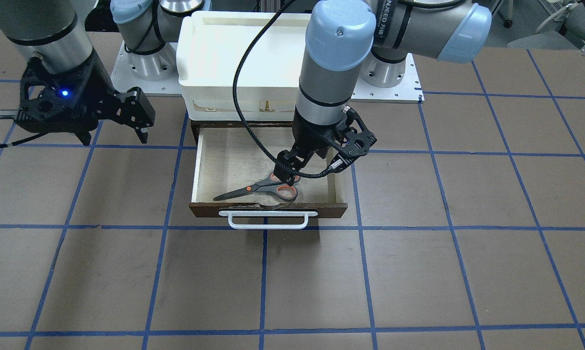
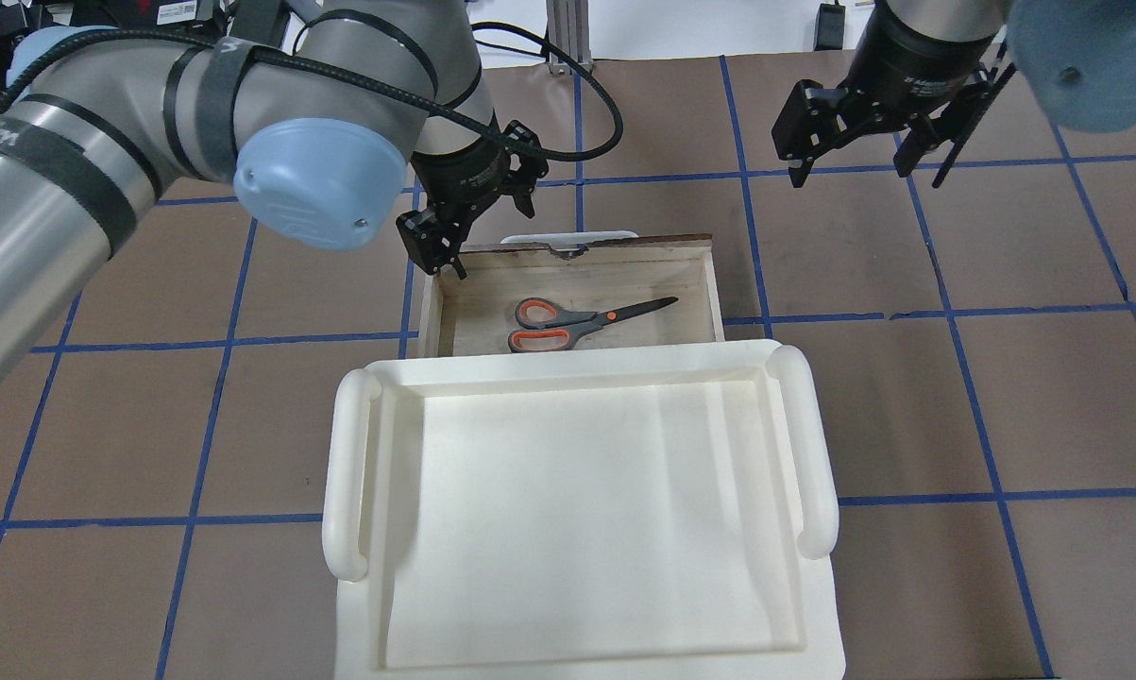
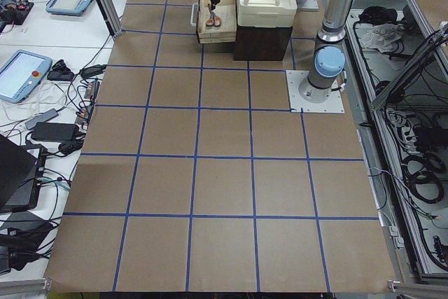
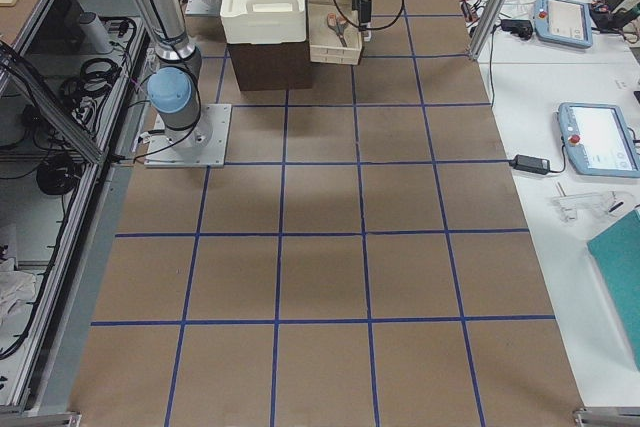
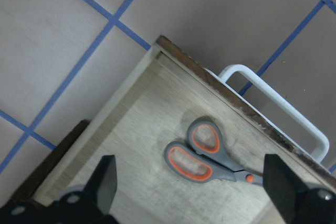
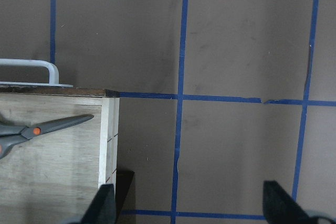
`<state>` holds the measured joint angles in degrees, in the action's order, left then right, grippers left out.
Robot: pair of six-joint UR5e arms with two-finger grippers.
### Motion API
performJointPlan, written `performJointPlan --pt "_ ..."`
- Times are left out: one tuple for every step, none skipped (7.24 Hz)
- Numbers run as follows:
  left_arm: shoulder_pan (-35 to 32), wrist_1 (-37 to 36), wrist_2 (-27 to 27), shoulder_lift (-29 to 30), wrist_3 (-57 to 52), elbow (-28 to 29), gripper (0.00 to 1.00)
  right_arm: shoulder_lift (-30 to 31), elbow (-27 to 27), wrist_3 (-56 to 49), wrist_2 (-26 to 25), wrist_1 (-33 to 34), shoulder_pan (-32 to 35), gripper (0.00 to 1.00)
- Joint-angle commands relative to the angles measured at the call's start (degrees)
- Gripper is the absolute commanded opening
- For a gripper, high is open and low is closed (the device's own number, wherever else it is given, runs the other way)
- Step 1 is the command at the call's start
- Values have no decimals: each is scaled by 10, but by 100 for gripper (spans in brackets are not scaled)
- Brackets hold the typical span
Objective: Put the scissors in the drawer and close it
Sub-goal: 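Raise the right gripper away while the left gripper moves to the drawer front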
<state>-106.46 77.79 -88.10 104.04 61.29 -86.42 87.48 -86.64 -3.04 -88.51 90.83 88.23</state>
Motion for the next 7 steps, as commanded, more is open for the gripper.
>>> performJointPlan --pt "5 10 -2 10 -124 27 100 23 -3 22 5 -32 -11 100" --pt "17 6 -4 26 -217 33 100 26 -5 22 8 -39 -11 100" --pt "17 -43 -4 49 -259 39 100 23 -5 22 9 -40 -13 100" --pt "17 -55 -5 73 -300 59 100 24 -5 21 9 -41 -11 100" --pt "17 -61 -8 97 -330 81 99 23 -5 13 0 -41 -11 100" --pt "16 -67 -19 113 -373 96 97 23 -5 11 -3 -38 -12 100" --pt "15 -114 -22 134 -423 96 99 23 -5 12 -3 -38 -12 100"
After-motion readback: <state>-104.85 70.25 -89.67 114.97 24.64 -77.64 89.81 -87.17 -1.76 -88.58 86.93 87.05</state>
